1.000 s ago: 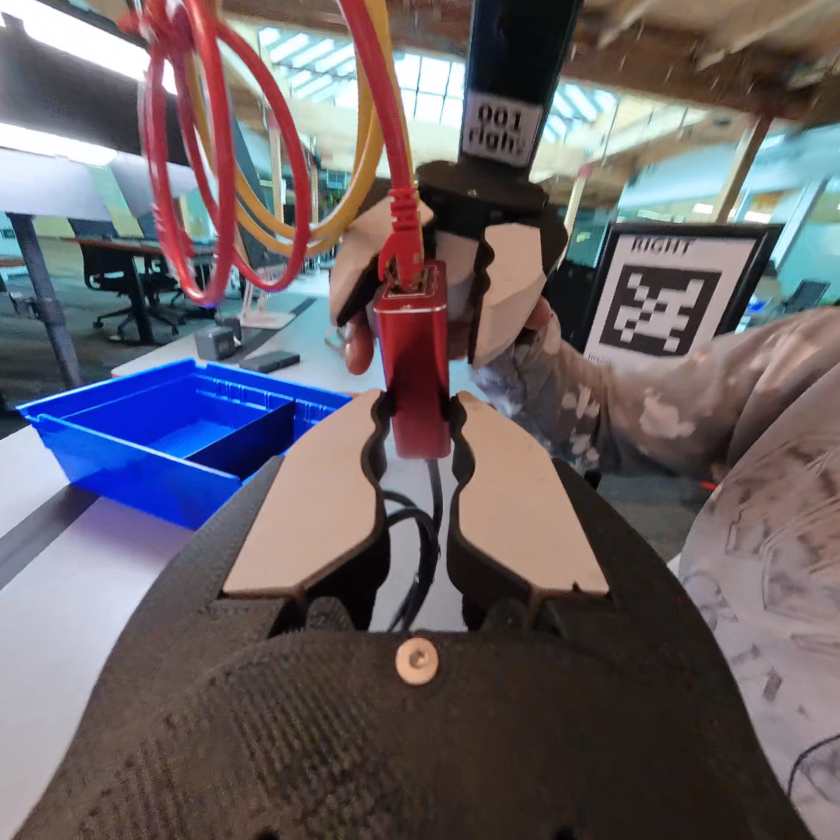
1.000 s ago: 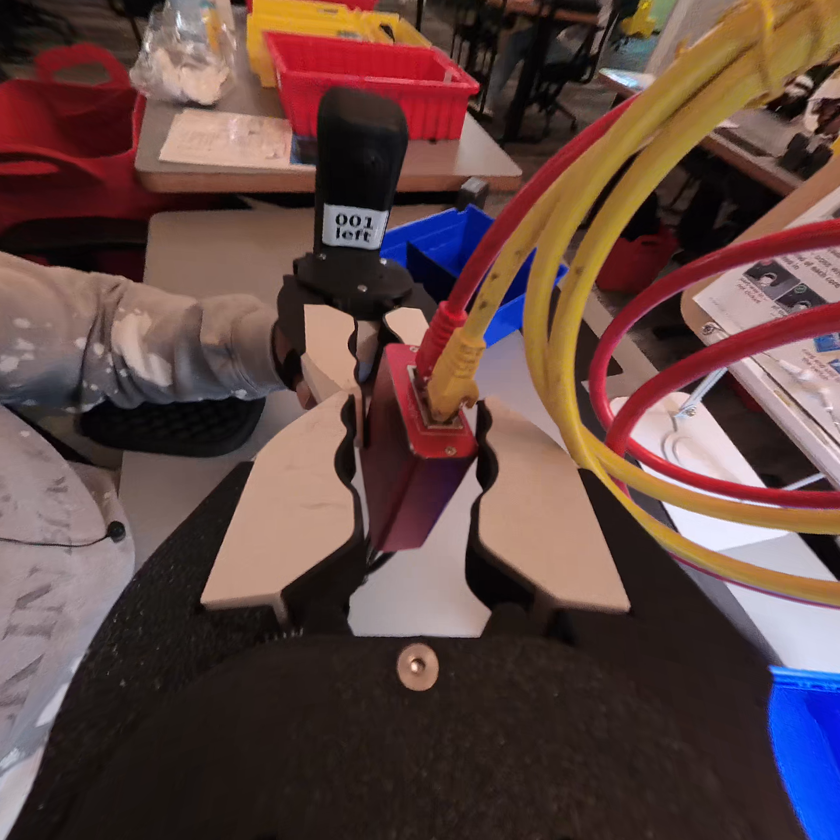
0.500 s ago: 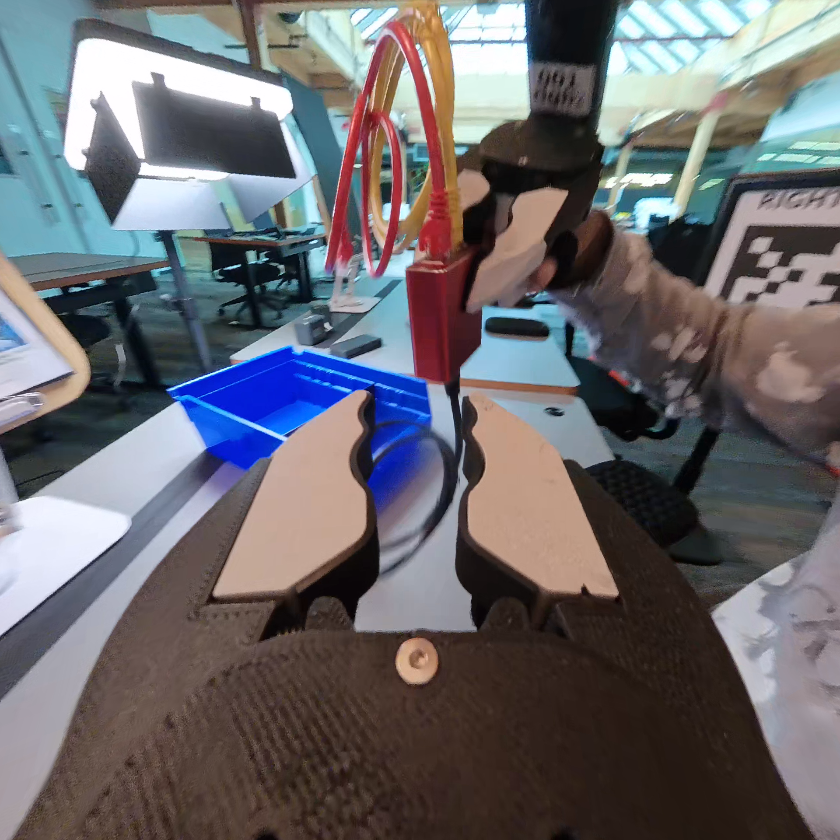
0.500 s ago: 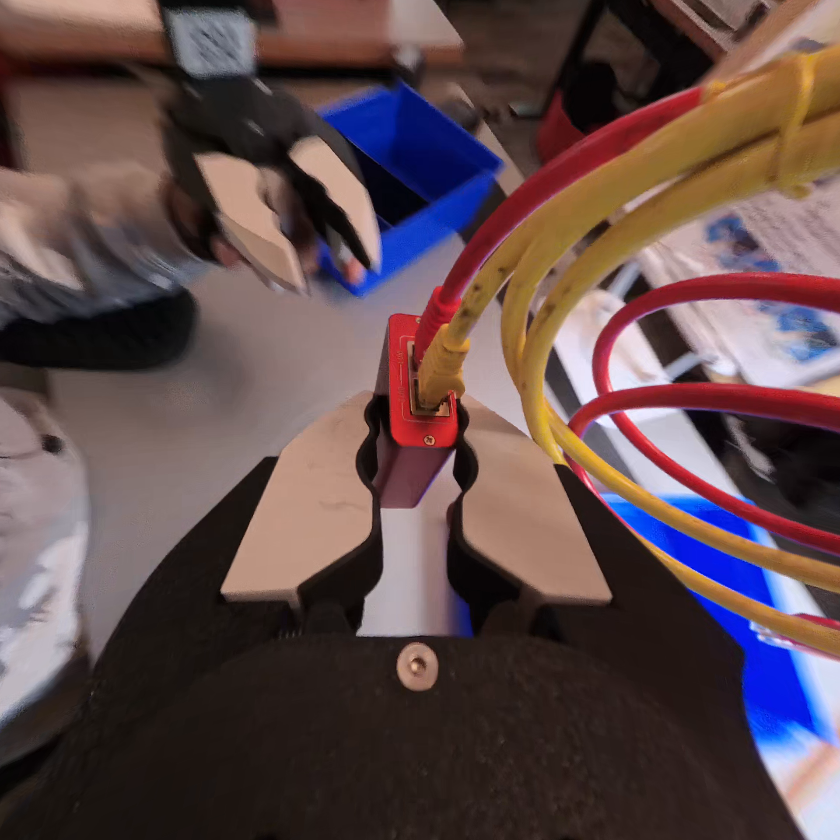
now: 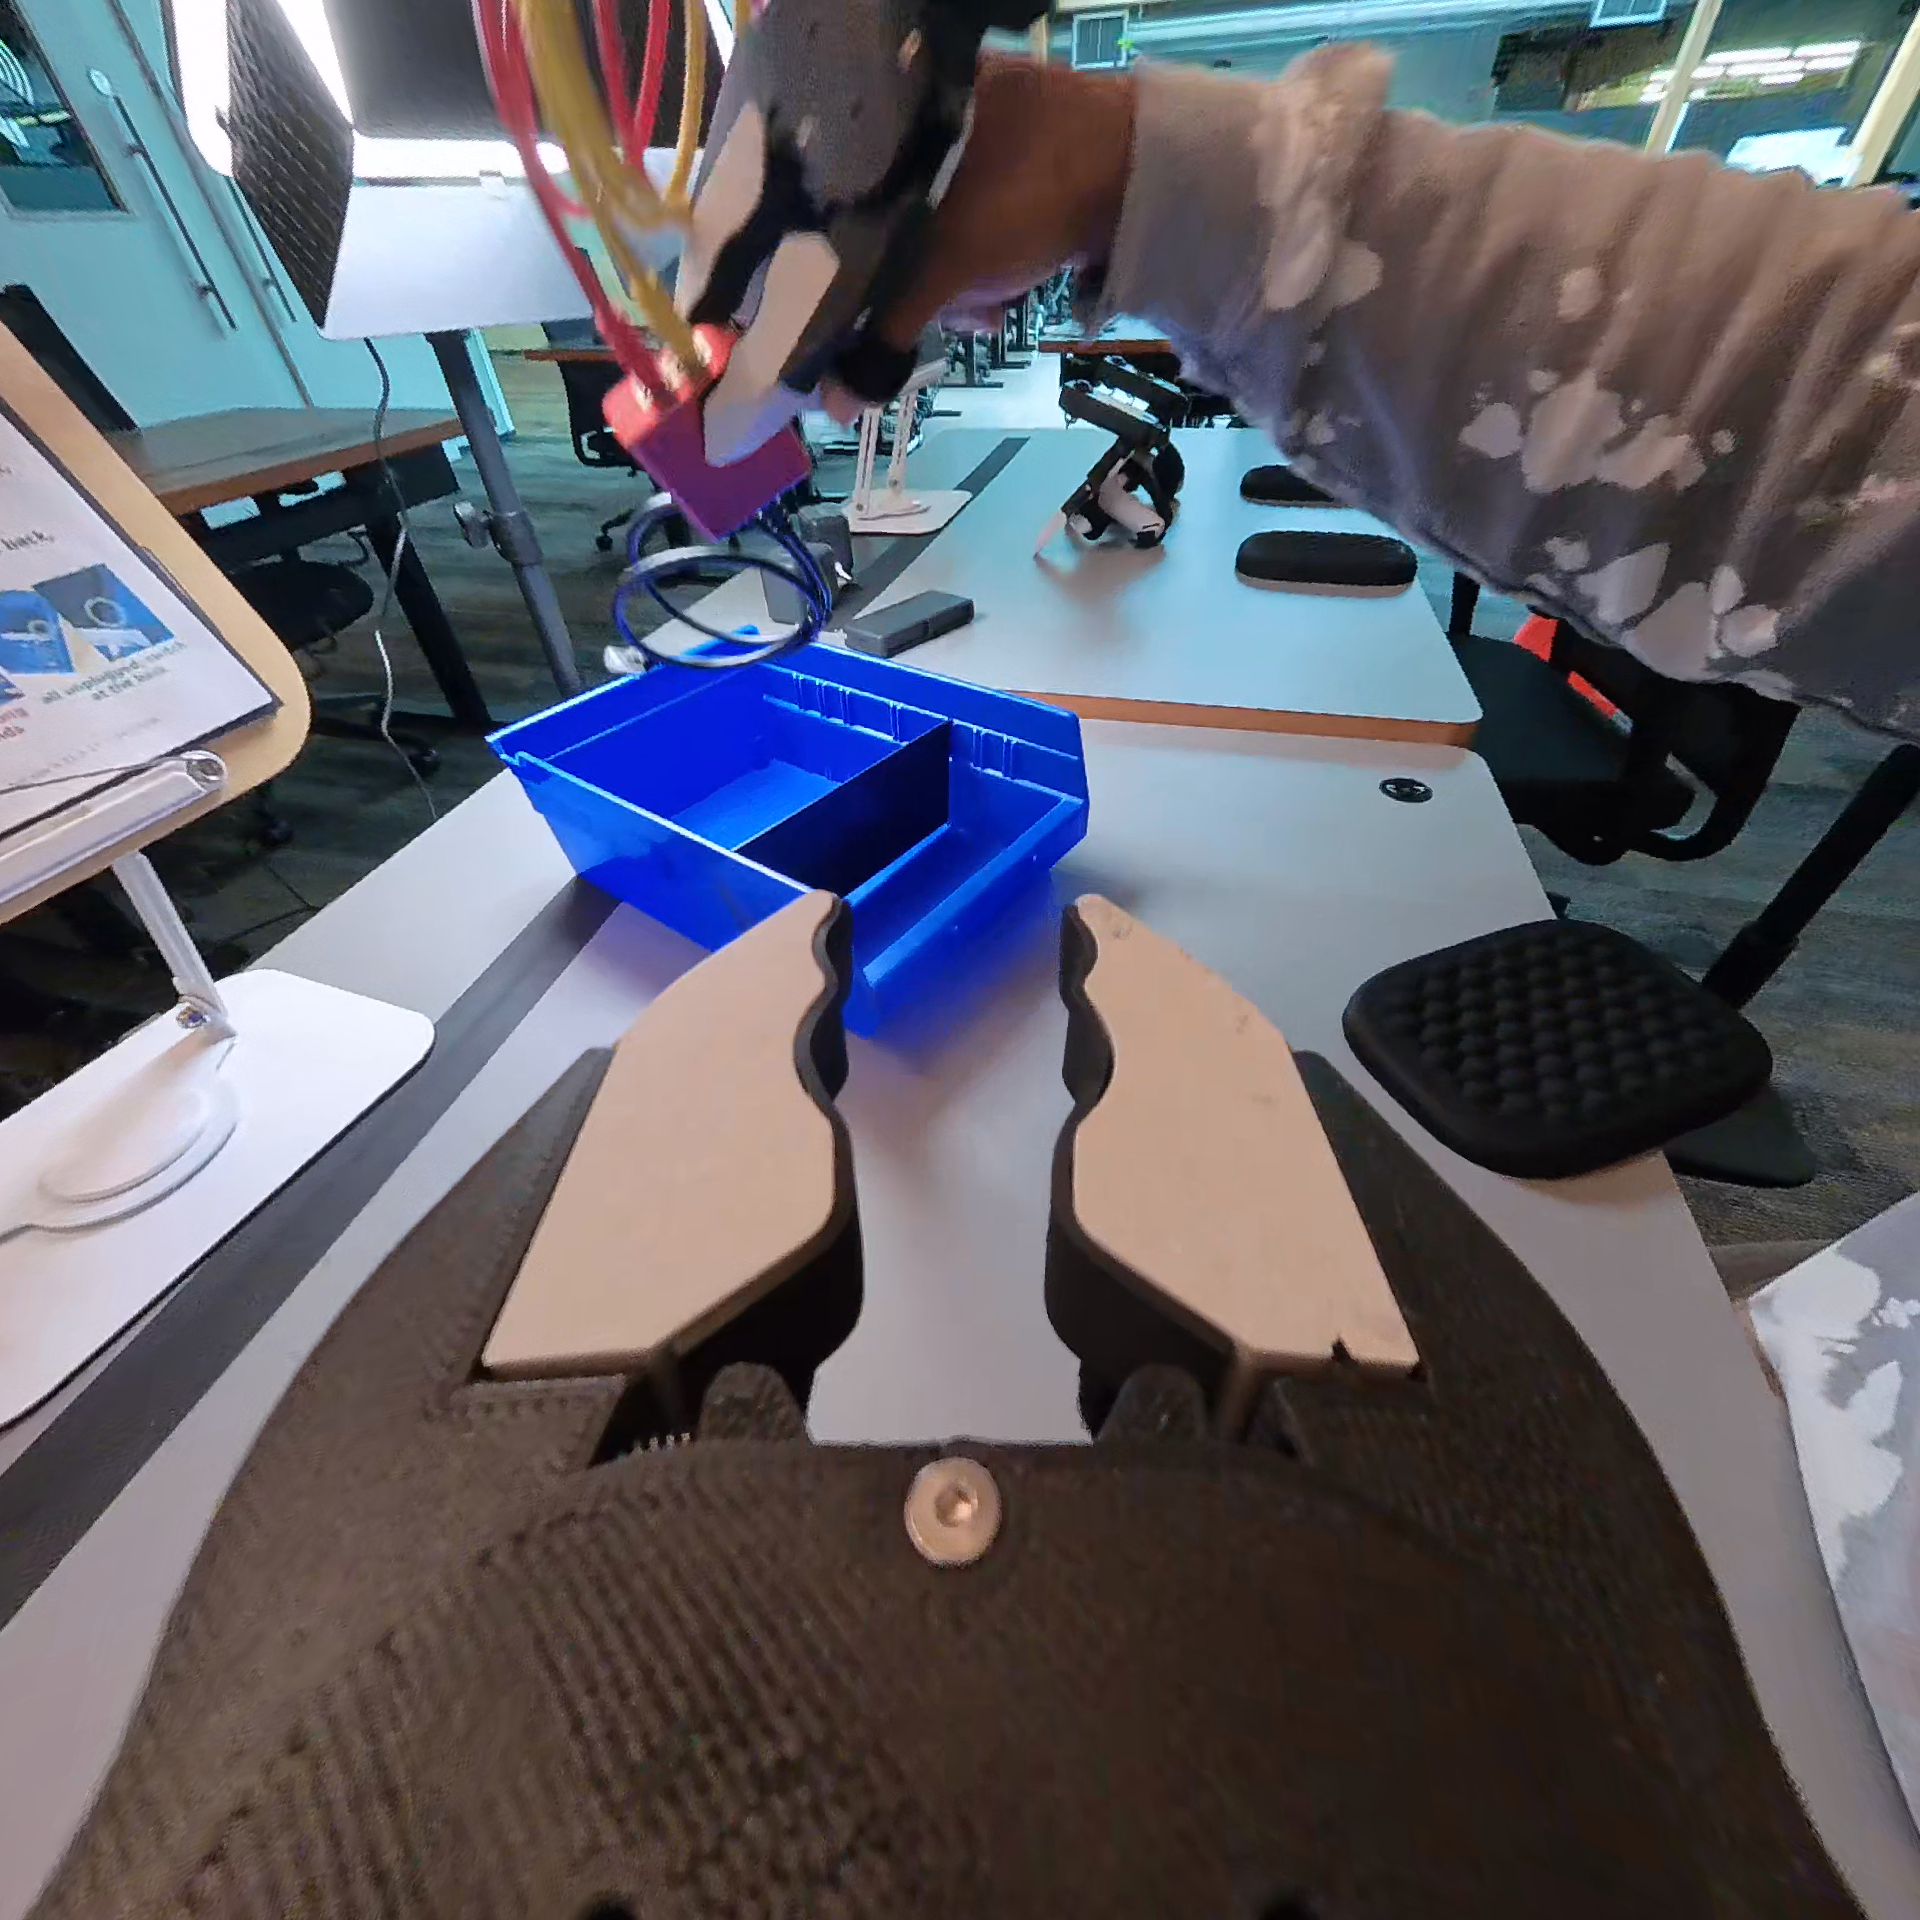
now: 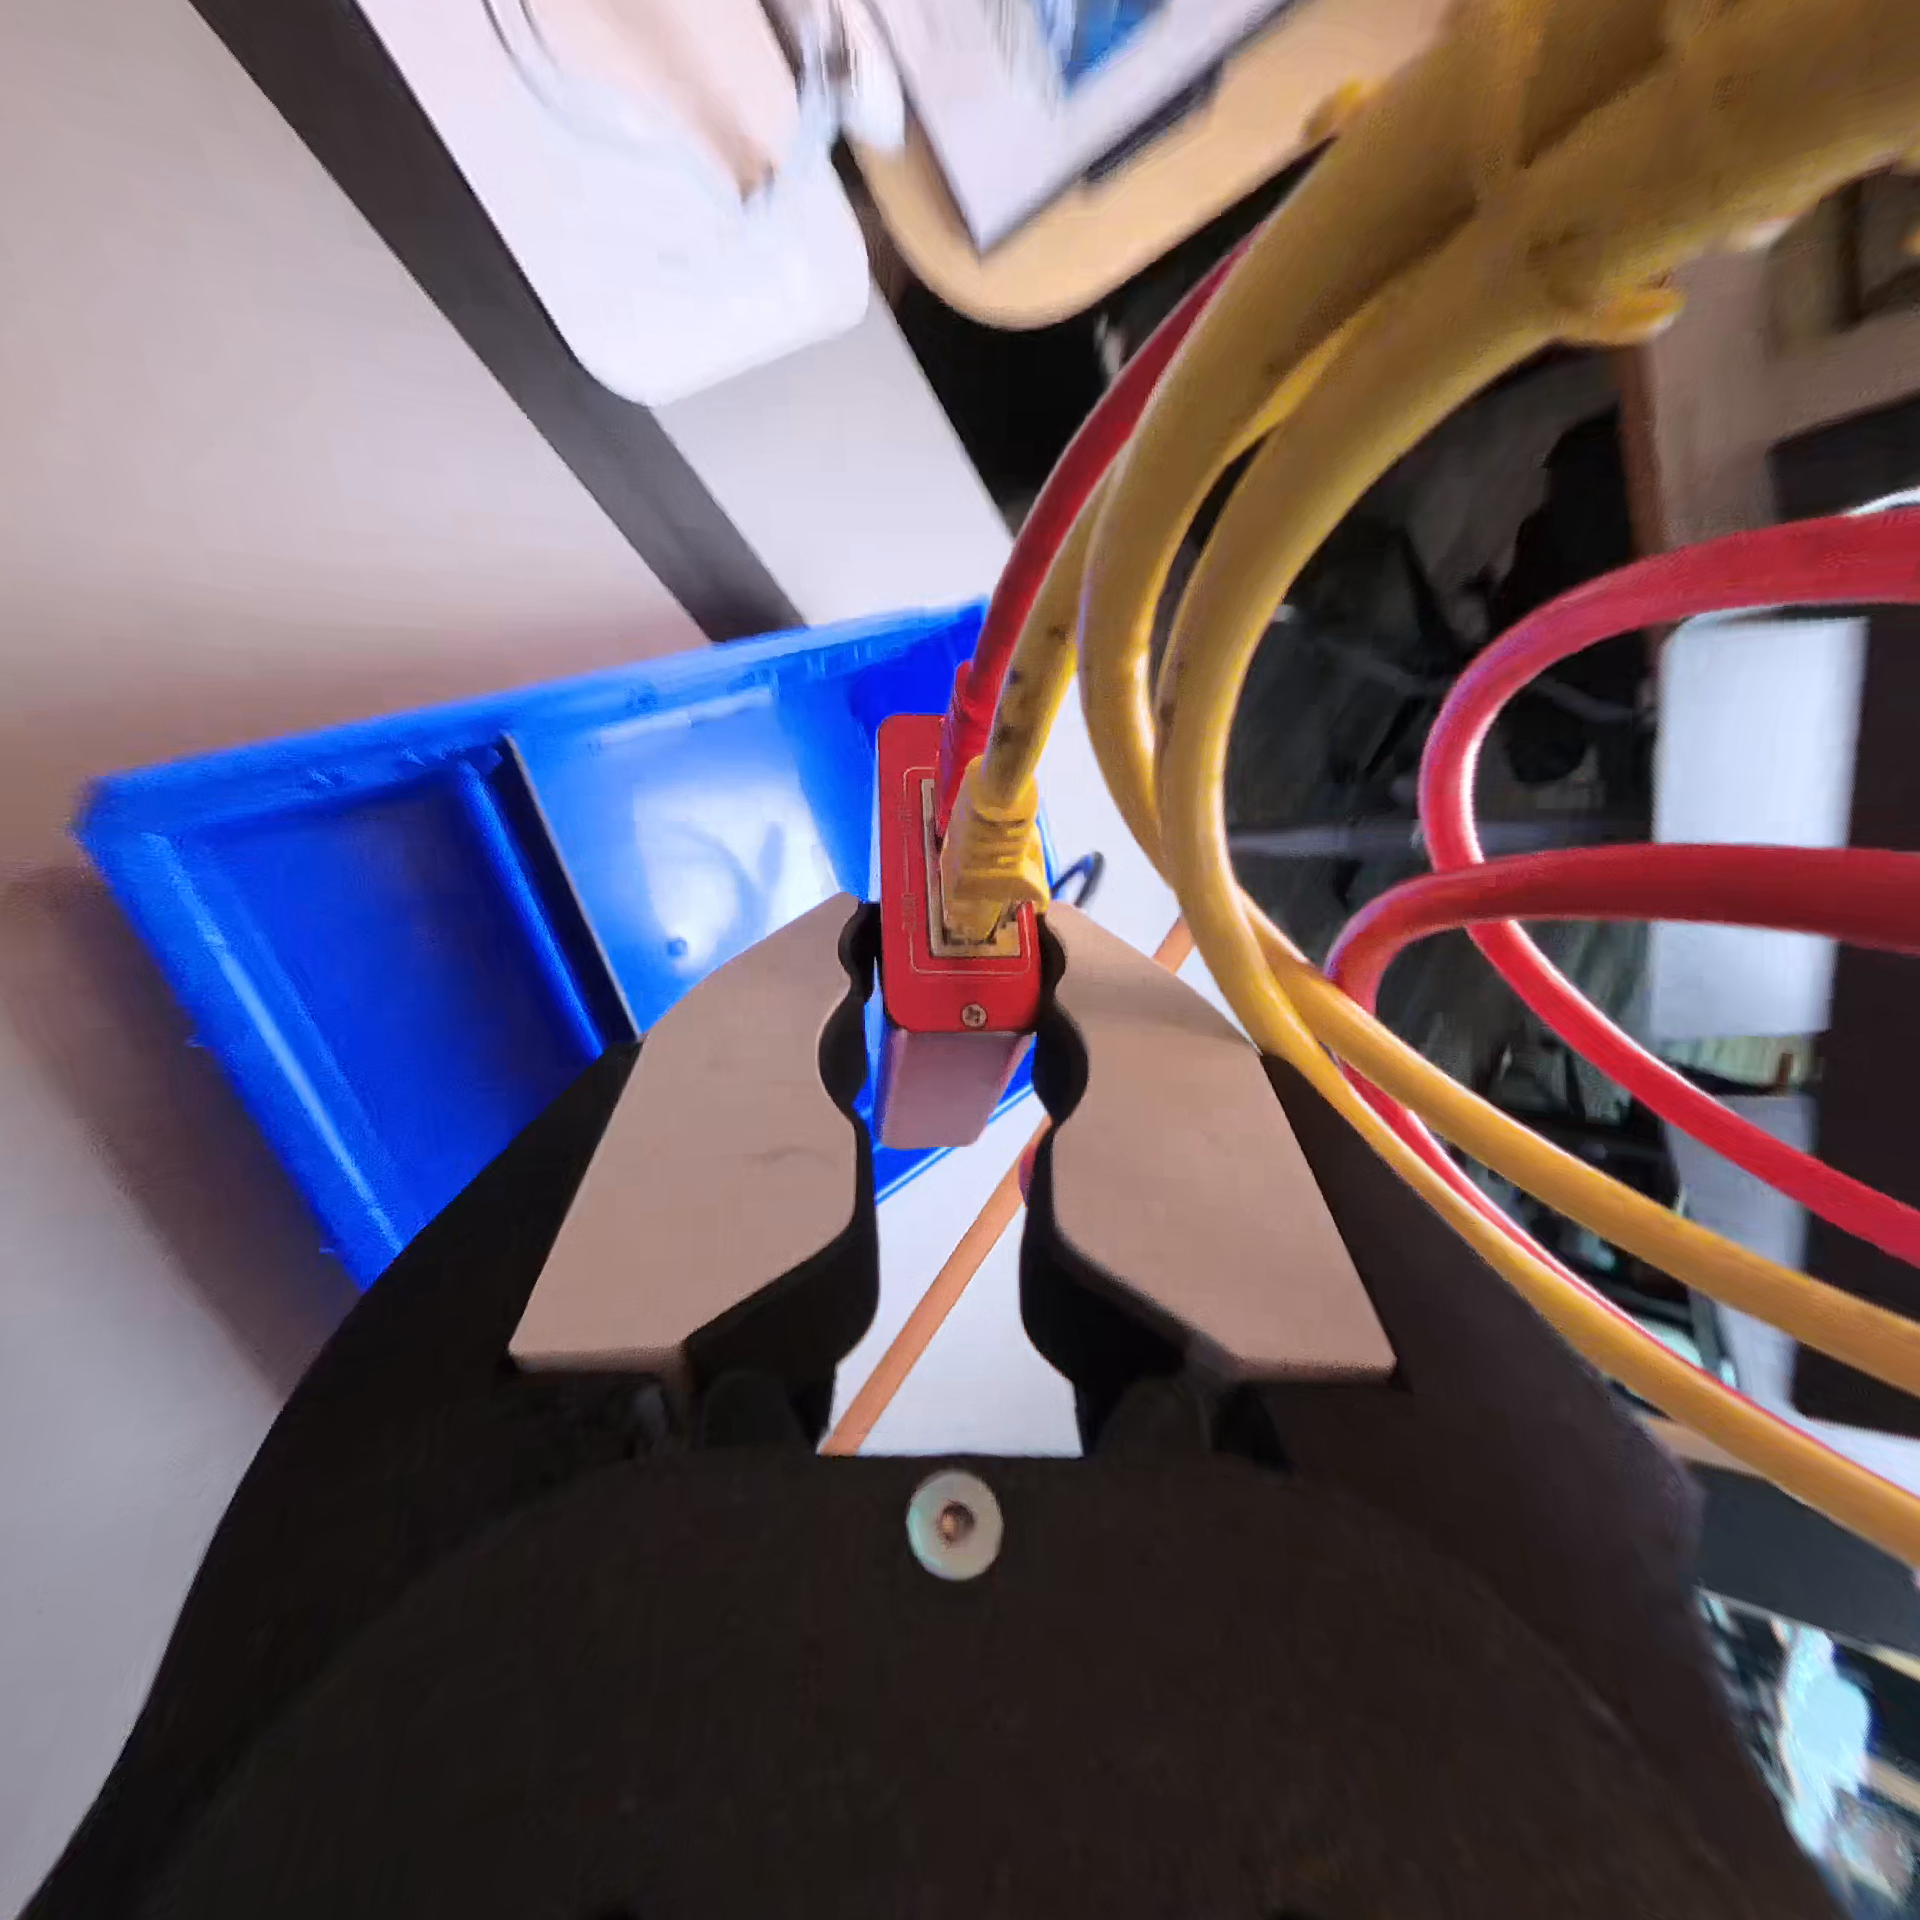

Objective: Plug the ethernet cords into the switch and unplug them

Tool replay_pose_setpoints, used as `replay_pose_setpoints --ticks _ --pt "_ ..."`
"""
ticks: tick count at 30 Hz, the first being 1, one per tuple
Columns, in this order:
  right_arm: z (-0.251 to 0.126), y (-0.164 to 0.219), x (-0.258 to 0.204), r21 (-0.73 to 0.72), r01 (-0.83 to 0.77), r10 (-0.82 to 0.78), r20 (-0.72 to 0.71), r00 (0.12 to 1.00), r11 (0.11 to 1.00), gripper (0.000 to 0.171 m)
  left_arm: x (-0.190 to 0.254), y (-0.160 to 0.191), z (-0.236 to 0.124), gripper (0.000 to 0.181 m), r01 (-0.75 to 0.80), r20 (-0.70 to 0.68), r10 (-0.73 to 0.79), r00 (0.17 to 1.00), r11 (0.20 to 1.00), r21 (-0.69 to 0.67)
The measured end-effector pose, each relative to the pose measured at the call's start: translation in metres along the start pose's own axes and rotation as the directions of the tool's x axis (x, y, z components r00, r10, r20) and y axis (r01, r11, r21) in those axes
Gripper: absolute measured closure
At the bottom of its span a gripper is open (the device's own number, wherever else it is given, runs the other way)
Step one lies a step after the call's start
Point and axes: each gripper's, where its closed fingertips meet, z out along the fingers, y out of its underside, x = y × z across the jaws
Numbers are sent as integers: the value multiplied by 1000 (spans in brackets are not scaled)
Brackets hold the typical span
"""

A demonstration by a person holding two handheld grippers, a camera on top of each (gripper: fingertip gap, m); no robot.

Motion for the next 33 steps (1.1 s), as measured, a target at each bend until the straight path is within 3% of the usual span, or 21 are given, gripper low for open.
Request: replay_pose_setpoints --ticks 3,7,9,14,21,26,29,33 --pt "63 39 -15 -156 0 12 73 997 988 144 -2 5 3 143 6 -2 -6 1000 1000 -19" --pt "124 64 -51 -226 -20 72 224 972 974 144 -7 16 6 144 -8 15 9 1000 998 -66" --pt "142 71 -73 -267 -34 125 332 935 963 144 -12 22 7 144 -11 27 13 1000 996 -84" --pt "164 76 -87 -288 -58 176 401 899 956 144 -21 32 8 145 19 28 -17 999 995 -99" --pt "147 70 -68 -240 -151 227 329 917 959 133 -37 49 7 141 77 71 -67 995 985 -153" --pt "91 56 -45 8 -372 358 249 900 928 132 -43 49 3 138 85 114 -66 991 981 -172" --pt "51 54 -66 131 -394 343 298 891 910 131 -48 51 -2 137 72 152 -41 987 977 -202" --pt "31 76 -130 87 -261 216 349 912 961 125 -65 62 -27 137 57 248 21 969 951 -304"
